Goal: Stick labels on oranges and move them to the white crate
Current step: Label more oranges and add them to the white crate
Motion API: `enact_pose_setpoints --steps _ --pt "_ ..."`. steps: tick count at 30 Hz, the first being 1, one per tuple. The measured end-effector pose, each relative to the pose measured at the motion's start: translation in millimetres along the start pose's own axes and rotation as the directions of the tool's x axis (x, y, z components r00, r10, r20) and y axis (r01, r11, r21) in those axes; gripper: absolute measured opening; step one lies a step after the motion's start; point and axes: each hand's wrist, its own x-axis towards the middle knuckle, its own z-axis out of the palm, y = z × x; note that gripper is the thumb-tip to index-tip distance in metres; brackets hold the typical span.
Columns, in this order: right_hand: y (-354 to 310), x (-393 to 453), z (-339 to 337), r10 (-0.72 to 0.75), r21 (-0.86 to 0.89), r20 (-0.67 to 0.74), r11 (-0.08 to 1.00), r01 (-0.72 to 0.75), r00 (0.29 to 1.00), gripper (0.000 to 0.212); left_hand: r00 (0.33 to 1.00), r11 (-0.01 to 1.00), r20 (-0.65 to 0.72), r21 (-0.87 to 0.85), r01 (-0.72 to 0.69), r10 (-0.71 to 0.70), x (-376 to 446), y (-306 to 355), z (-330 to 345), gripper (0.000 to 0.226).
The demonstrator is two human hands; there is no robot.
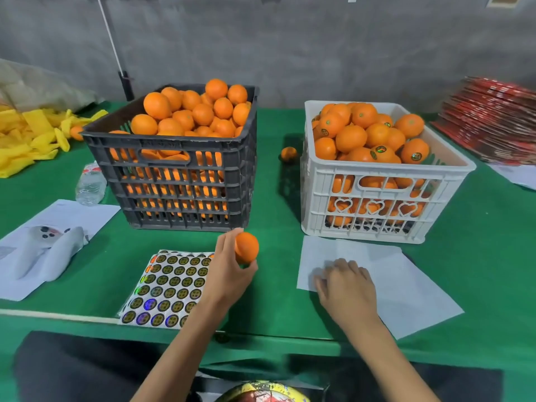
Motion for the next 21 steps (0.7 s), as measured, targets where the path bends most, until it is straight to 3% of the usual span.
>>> enact_pose_setpoints --steps 3,5,10,16,21 --pt "-2.3 6.2 7.4 -0.096 0.080 0.031 0.992 0.094 0.995 0.043 1.000 1.000 0.018 0.006 -0.025 0.024 0.3 3.8 7.2 0.074" --pt "-3.1 4.4 10.9 -0.070 0.073 0.035 0.995 0.068 0.997 0.041 0.998 0.999 0.035 0.008 -0.046 0.046 0.1 6.8 10.9 0.073" --pt "-3.6 7.5 11.3 0.051 0.102 -0.168 0.994 -0.034 0.984 0.025 0.995 0.997 0.052 0.005 -0.081 0.080 -0.5 11.0 17.2 0.072" --pt "-95.3 26.7 18.6 -0.322 0.211 -0.236 0.904 0.372 0.917 0.029 0.999 1.000 -0.039 -0.008 -0.029 0.028 1.7 -3.0 -24.5 0.074" --pt "-166.4 33.9 23.4 -0.450 0.309 -0.176 0.819 0.484 0.875 0.046 0.979 0.994 -0.197 0.087 0.072 -0.054 -2.8 -29.9 -78.4 0.077"
